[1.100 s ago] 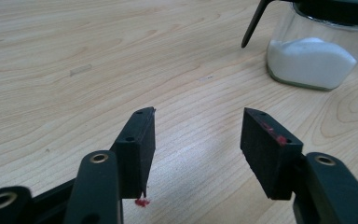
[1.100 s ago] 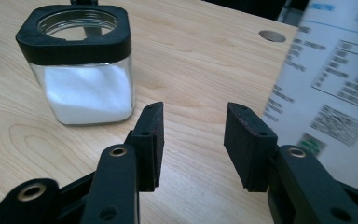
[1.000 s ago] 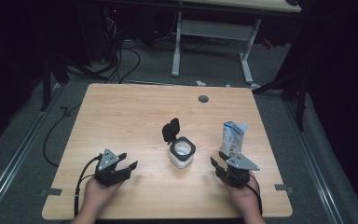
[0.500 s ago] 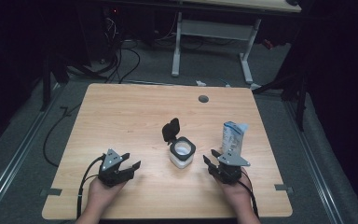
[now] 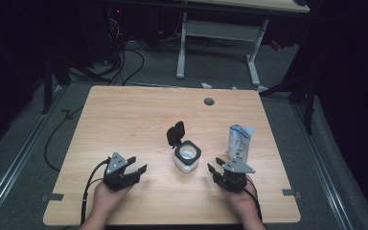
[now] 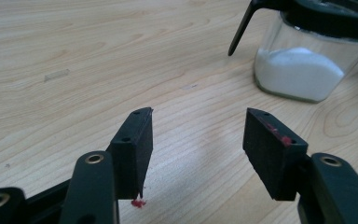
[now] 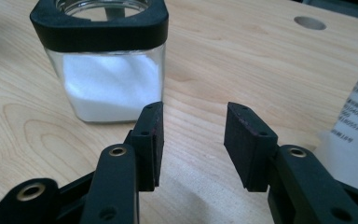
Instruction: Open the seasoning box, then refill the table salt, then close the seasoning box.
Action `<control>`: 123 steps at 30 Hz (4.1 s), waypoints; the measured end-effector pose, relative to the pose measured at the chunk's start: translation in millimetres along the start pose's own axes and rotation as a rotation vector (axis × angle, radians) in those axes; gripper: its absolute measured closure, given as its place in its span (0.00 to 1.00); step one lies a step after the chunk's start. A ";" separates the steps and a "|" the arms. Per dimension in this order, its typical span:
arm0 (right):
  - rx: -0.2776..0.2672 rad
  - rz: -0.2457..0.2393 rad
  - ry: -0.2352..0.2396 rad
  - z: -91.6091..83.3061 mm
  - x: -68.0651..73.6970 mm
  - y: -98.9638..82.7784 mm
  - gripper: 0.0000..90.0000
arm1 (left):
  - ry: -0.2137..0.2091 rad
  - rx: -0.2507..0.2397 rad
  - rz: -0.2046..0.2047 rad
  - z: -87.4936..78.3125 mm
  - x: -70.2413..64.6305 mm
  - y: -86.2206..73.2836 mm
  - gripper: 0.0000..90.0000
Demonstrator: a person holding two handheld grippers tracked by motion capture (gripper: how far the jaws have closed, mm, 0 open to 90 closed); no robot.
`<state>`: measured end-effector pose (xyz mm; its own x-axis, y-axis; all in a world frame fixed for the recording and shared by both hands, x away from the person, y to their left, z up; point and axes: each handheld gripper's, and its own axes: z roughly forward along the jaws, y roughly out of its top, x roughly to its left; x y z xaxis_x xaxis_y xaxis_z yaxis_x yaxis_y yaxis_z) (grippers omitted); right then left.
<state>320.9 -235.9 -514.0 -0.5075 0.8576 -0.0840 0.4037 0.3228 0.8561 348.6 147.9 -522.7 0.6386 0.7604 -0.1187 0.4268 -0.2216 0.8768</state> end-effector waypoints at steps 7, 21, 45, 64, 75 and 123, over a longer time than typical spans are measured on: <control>0.004 -0.004 0.000 -1.2 3.0 -1.8 0.65 | -0.002 0.002 0.009 5.2 -1.7 6.1 0.50; 0.011 0.011 0.021 2.0 8.4 -2.4 0.73 | 0.018 0.004 0.014 17.6 -8.2 18.3 0.61; 0.012 -0.003 0.036 5.0 10.6 0.7 0.92 | -0.004 -0.024 -0.033 52.3 -21.8 65.9 0.92; -0.001 -0.023 0.082 10.8 20.2 6.1 1.00 | -0.014 -0.054 -0.018 65.5 -31.8 94.8 1.00; 0.005 -0.045 0.108 19.7 30.4 10.7 1.00 | -0.035 -0.081 -0.041 63.5 -34.3 96.6 1.00; 0.013 -0.054 0.101 16.0 30.3 6.9 0.99 | -0.056 0.030 0.001 98.5 -49.5 53.2 1.00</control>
<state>320.5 -201.3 -518.8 -0.6027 0.7942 -0.0771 0.3836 0.3731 0.8448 402.8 38.3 -516.1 0.6734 0.7251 -0.1443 0.4446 -0.2411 0.8627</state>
